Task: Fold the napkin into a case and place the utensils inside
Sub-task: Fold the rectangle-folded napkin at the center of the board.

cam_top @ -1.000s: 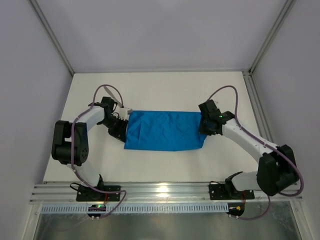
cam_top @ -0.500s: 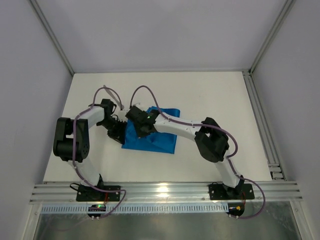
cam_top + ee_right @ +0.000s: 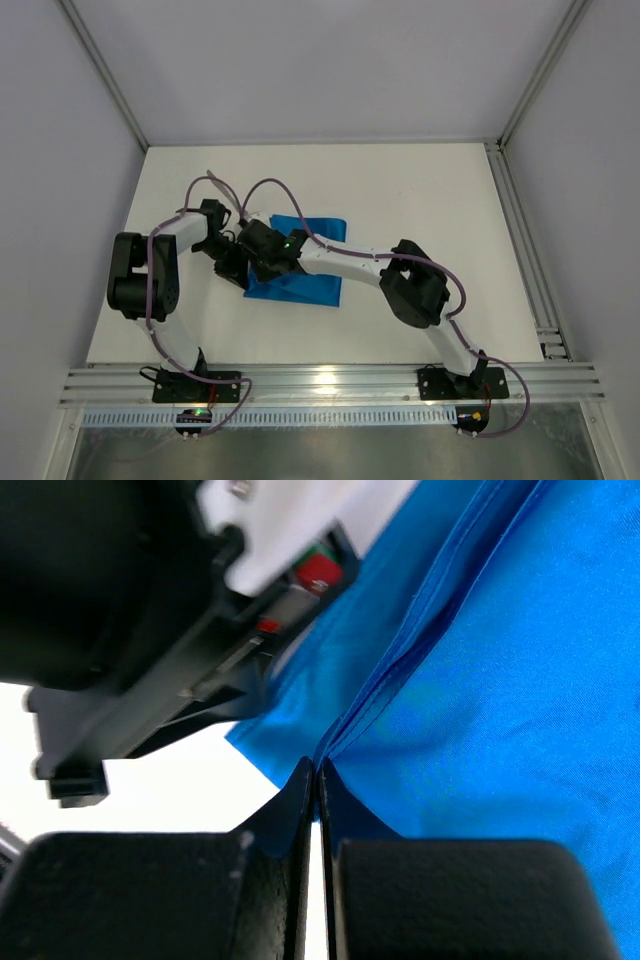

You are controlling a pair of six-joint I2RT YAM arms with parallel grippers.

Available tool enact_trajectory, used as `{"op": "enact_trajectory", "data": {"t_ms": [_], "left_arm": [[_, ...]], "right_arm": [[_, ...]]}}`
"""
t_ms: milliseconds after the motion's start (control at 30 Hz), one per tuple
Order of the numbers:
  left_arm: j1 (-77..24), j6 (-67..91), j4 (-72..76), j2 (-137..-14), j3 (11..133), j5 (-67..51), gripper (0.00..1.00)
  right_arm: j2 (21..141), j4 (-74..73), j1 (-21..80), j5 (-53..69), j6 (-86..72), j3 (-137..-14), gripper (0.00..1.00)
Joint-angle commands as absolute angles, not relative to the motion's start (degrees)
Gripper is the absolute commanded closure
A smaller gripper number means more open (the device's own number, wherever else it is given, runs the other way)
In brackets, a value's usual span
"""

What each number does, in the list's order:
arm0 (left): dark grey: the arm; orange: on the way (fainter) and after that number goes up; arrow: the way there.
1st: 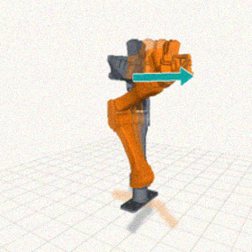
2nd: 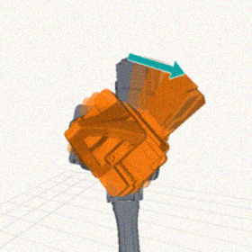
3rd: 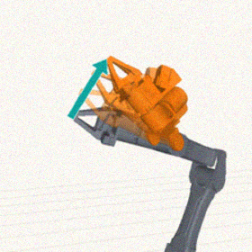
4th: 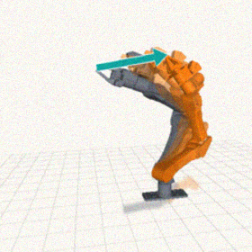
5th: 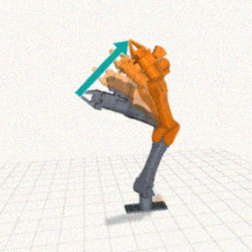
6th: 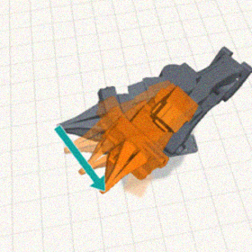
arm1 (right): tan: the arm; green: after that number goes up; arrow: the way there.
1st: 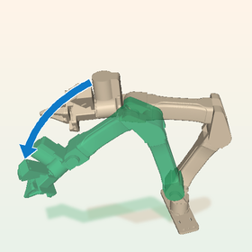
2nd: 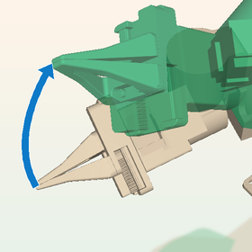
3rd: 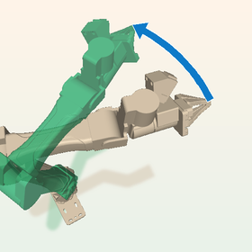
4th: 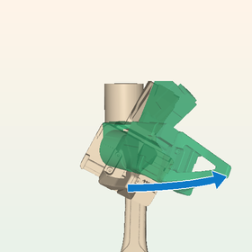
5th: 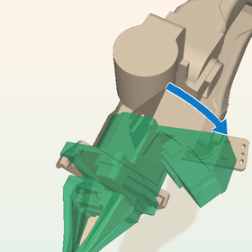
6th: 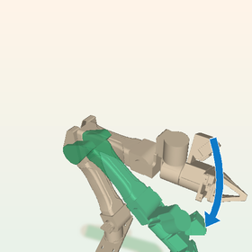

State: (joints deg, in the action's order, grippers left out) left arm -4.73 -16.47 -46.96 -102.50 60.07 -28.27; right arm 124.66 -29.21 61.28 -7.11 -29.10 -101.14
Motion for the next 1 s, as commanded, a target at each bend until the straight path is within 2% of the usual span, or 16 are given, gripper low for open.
{"op": "enact_trajectory", "data": {"t_ms": [0,500,600,633,700,767,967], "left_arm": [[-4.4,-16.6,-45.6,-103.4,59.9,-28.9,0.94],[-2.3,-17.1,-46.1,-101.7,60.8,-28.2,0.94],[-1.9,-17.6,-46.6,-101.2,61.0,-27.9,0.89],[-1.7,-17.7,-46.7,-101.1,61.1,-27.7,0.88],[-1.3,-17.8,-46.9,-100.5,61.5,-27.5,0.87],[-1.1,-18.1,-47.7,-99.6,62.3,-27.0,0.84],[-1.1,-18.8,-50.3,-96.7,63.7,-26.4,0.76]], "right_arm": [[123.6,-23.1,61.7,-4.9,-28.5,-101.6,0.96],[125.9,-20.8,61.7,1.4,-32.9,-99.1,0.96],[125.8,-20.7,61.7,1.4,-33.0,-98.7,0.79],[125.6,-20.9,61.8,2.0,-32.6,-98.9,0.67],[124.5,-21.2,61.8,2.7,-32.1,-99.6,0.57],[122.2,-21.7,61.7,2.6,-31.1,-100.3,0.51],[113.0,-25.0,61.6,-2.9,-29.1,-97.7,0.45]]}}
